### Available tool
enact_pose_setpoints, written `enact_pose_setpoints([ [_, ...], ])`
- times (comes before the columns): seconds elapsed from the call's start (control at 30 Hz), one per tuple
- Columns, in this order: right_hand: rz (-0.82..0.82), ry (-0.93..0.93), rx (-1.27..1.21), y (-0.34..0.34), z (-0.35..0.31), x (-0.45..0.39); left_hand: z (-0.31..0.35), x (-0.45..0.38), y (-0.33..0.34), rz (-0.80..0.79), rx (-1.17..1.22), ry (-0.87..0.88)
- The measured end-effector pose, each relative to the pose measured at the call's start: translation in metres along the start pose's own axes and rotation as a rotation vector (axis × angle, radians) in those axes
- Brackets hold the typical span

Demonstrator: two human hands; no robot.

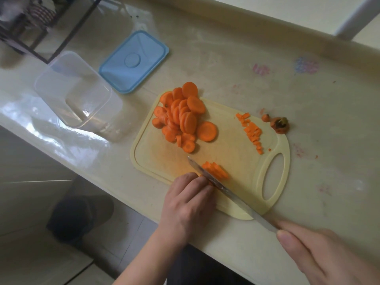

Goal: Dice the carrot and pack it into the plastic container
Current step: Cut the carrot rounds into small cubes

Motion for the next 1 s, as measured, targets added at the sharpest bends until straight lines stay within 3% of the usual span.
enact_pose_setpoints([
  [0.17,0.063,0.035,0.077,-0.002,0.019,0.008,-0.001,0.002,0.001,-0.021,0.032,0.005],
  [0.33,0.001,0.031,0.118,0.013,0.027,-0.004,-0.002,0.001,0.001,-0.029,0.061,0.0],
  [0.57,-0.005,-0.066,-0.05,0.004,0.004,-0.012,-0.001,0.003,0.003,-0.051,0.024,-0.007],
  [1.0,0.003,0.012,0.005,0.002,0.009,0.007,-0.004,0.005,0.003,-0.052,0.026,-0.048],
])
Point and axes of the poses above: each hand's wrist, its own x-axis away from the middle knuckle, its own y-axis out of the palm, z = x × y, the point moved 8 cm from there along -x, towards the middle knuckle, and after that the axes turned 13 degrees about -x, right-handed, at the moved point
